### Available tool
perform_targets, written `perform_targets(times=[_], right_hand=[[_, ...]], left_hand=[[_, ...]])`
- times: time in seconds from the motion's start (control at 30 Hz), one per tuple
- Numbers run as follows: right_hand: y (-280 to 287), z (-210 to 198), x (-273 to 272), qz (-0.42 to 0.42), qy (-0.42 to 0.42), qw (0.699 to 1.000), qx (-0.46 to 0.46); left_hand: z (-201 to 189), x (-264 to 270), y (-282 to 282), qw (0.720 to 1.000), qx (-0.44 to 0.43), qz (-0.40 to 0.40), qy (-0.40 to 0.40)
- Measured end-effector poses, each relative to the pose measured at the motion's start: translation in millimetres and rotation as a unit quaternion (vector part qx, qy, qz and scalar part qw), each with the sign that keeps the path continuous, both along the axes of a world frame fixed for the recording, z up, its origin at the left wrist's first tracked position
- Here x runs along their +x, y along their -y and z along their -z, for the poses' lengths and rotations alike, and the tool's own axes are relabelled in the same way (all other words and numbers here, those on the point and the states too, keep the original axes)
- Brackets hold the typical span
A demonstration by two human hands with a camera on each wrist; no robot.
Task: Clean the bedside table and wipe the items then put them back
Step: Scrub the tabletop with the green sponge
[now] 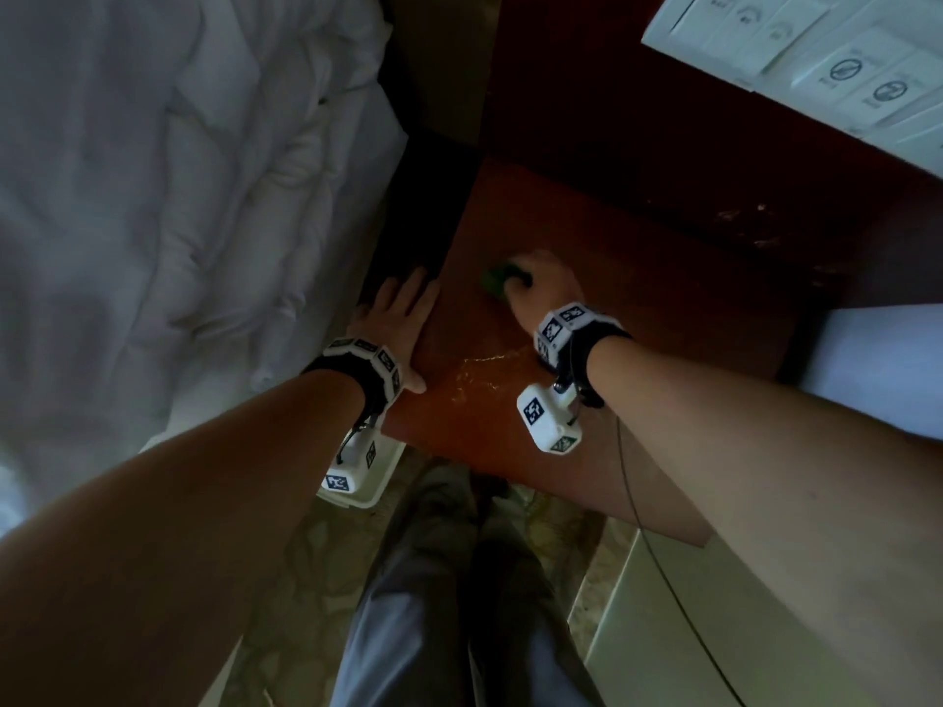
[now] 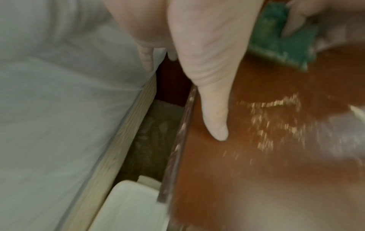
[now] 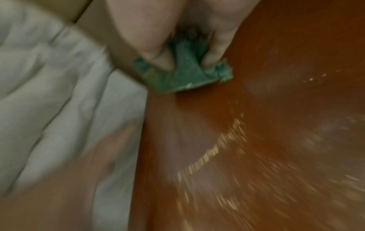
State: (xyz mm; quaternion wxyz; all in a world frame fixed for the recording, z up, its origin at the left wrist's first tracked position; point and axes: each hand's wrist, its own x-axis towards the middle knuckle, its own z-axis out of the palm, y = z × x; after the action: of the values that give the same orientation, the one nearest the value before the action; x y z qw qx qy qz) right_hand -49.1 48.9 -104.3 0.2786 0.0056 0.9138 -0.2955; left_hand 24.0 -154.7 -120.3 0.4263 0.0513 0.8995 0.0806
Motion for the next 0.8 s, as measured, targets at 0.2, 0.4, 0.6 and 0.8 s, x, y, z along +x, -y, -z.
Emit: perform_targets(times=[0.2,0.4,0.6,0.8], right_hand=[[13.7,16.3,-2.4,-0.019,0.018,1.0,-0.004],[38.9,23.6,24.8,-0.208,0.002,0.978,0.013],[24.6,23.5,37.4,-0.347,0.03,0.937,0.019],[11.0,19.9,60.8,-0.412,0.082,0.907,0.019]], left_hand=[[12.2,18.9,6.5,1.0,0.003,0.003,-0.014],[13.4,16.2,8.9,1.0,-0.012,0.002,-0.004],[11.2,18.8,9.3,0.999,-0.035,-0.011,0.013],[9.8,18.2,5.2,0.999,-0.039,-0.004,0.013]])
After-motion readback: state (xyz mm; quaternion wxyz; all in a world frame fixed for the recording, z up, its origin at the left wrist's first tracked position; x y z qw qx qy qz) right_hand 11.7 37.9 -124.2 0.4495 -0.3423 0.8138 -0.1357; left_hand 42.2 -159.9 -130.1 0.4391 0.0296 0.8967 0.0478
